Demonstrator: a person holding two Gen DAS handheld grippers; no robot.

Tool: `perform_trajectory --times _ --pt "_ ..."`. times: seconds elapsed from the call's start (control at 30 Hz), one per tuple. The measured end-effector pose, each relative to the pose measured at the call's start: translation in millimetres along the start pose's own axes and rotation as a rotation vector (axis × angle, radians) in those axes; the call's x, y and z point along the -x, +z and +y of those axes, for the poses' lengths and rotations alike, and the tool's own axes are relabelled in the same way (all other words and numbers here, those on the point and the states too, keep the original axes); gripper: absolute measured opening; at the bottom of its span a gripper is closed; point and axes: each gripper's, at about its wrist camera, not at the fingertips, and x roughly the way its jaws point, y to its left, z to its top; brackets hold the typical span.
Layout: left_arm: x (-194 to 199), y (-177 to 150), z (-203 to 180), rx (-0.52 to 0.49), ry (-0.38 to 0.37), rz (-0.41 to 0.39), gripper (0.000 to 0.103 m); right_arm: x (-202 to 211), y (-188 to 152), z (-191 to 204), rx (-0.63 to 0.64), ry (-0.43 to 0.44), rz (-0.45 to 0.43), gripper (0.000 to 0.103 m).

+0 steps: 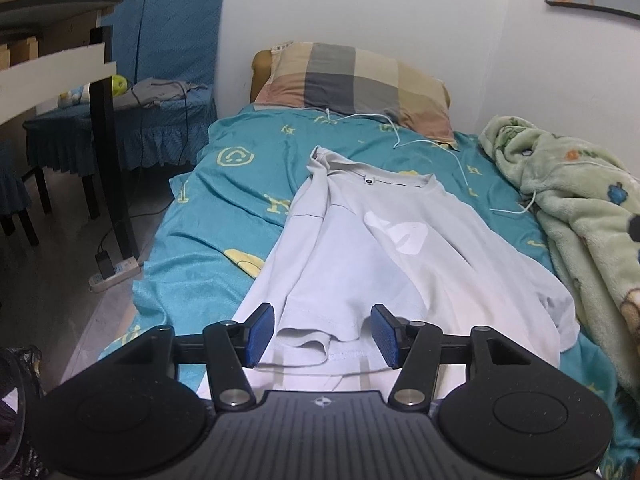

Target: Fold clothes

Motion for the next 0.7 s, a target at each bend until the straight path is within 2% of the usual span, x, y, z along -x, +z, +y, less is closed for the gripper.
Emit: perform_trajectory --times 0.23,0.33,0.4,0.53,0.57,0.7 --pt "-43 23 6 -0.006 0.022 0.023 0.062 0 4 -20 -0.09 -0.03 -0.007 0.077" --pt "-65 24 0 -0.051 0.016 0.048 0.06 -4 4 -29 -0.145 -0.027 0.003 0.077" --pt "-76 22 -4 -0.071 -0.016 0.067 0.059 -8 3 -34 -0.165 -0.03 0.012 0.077" --pt "-96 14 -12 -0.123 0.017 0.11 0.058 -19 2 -39 -0.19 -0.037 0.029 0.077" --pt "-102 13 -11 -0.133 0.034 0.119 0.056 -22 2 -40 -0.2 -0.036 0.034 0.077" --pt "-114 10 1 -0.095 0.068 0.148 0.036 -32 1 -41 -0.209 -0.038 0.05 0.077"
